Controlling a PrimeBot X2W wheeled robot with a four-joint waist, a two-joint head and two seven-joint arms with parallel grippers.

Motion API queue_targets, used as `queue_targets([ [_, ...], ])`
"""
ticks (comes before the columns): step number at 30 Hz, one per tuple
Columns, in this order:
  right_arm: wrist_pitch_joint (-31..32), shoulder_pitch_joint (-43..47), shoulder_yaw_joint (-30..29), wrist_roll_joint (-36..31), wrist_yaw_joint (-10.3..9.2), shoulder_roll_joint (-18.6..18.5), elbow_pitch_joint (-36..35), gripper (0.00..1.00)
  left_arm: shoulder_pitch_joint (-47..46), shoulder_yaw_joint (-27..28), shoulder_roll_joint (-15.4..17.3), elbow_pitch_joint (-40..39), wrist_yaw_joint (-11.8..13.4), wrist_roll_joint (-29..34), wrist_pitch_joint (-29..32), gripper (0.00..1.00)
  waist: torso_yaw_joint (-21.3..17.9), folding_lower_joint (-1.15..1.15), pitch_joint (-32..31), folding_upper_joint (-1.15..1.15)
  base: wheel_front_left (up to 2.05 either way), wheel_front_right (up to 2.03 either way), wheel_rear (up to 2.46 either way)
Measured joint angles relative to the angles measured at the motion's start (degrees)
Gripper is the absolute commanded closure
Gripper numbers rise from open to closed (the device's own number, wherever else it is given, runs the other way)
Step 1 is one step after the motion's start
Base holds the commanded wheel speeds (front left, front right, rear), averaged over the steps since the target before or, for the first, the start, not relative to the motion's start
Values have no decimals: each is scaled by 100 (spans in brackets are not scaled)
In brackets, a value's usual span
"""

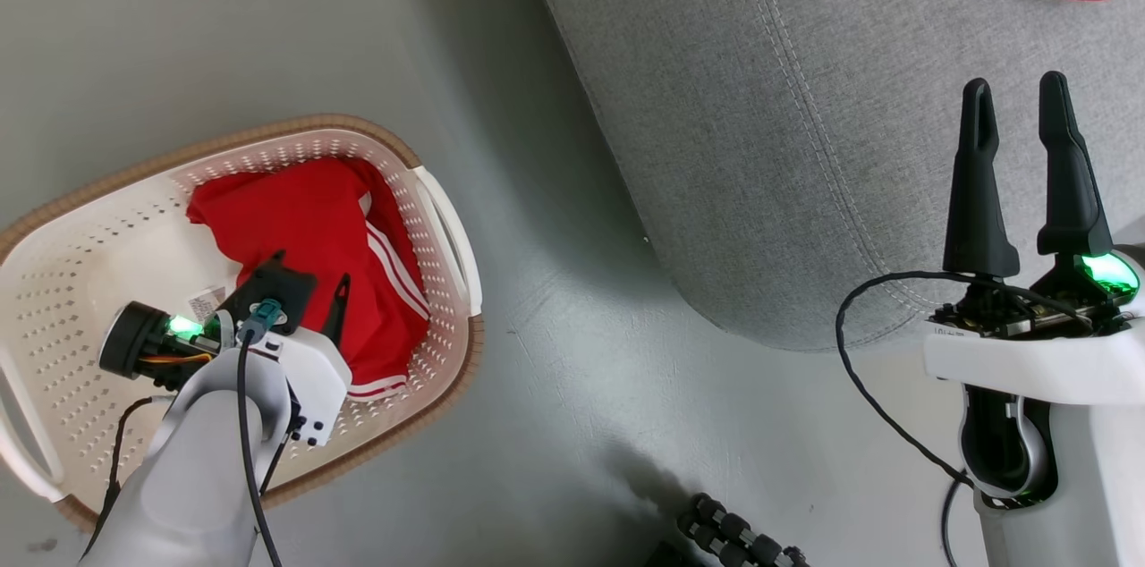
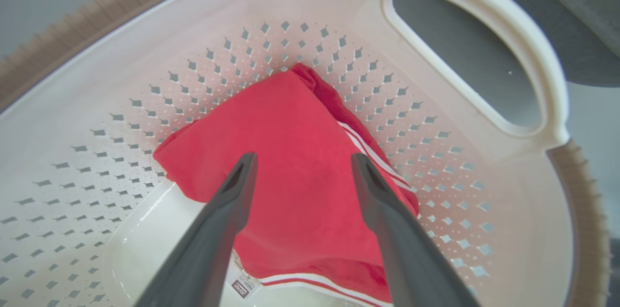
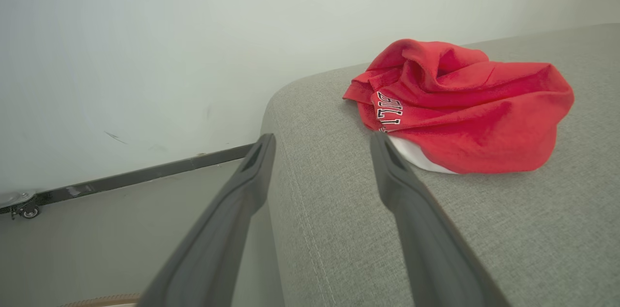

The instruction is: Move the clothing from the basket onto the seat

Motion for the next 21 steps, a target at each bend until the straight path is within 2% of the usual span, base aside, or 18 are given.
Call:
queue_targets([
  [6, 0, -119, 36, 87, 0, 1, 8, 0, -80, 22, 8, 175, 62, 0, 137, 0, -93, 0, 104, 0, 0, 0, 0],
  [21, 0, -221, 130, 104, 0, 4, 19, 0, -377, 281, 186, 467, 657, -3, 289, 0, -221, 0, 318, 0, 0, 0, 0],
])
